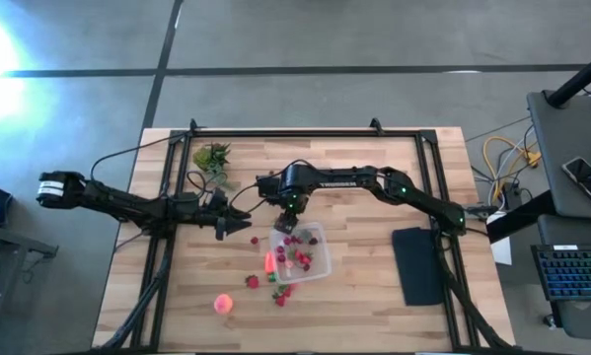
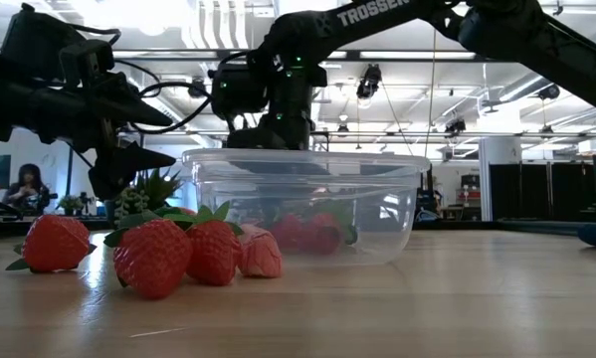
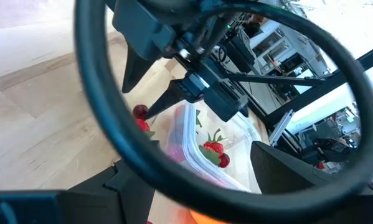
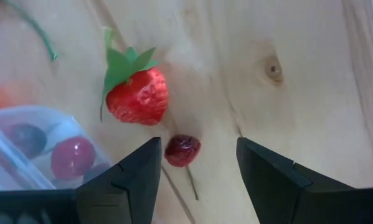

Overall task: Pick and placing Produce into tupperware
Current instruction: Put the cherry into the transparent container

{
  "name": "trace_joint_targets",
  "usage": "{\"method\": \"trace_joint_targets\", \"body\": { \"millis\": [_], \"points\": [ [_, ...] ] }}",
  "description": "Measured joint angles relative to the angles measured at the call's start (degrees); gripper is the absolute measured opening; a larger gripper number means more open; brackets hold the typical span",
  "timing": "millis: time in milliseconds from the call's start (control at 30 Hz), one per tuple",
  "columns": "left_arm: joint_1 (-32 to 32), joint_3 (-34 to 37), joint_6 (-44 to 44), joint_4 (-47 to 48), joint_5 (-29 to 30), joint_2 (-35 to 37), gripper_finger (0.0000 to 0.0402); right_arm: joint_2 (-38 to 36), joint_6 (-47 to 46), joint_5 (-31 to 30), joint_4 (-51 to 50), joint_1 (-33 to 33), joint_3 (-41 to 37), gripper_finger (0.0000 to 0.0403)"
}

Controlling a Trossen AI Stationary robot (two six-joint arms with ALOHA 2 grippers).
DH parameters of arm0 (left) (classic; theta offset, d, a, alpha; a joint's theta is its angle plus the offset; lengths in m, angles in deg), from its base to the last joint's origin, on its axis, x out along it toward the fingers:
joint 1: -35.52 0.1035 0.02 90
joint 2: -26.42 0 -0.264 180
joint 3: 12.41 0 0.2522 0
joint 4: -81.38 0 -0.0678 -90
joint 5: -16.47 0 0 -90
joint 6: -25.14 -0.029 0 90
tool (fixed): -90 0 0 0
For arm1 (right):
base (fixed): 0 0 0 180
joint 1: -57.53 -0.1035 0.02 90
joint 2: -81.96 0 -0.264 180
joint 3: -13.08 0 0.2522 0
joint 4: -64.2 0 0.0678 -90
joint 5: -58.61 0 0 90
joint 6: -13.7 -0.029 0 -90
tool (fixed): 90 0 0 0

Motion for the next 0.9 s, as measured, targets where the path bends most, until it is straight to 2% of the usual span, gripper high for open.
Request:
{"method": "trace_joint_targets", "body": {
  "millis": [367,900],
  "points": [
    [-0.02,0.0,-0.02,0.02,-0.04,0.0,0.0238,0.02,-12.92,2.38,-0.28,-0.24,-0.02,0.0201],
    [0.0,0.04,-0.17,0.02,-0.11,0.0,0.0238,0.02,-16.82,1.29,-0.17,-0.37,-0.13,0.0192]
  ]
}}
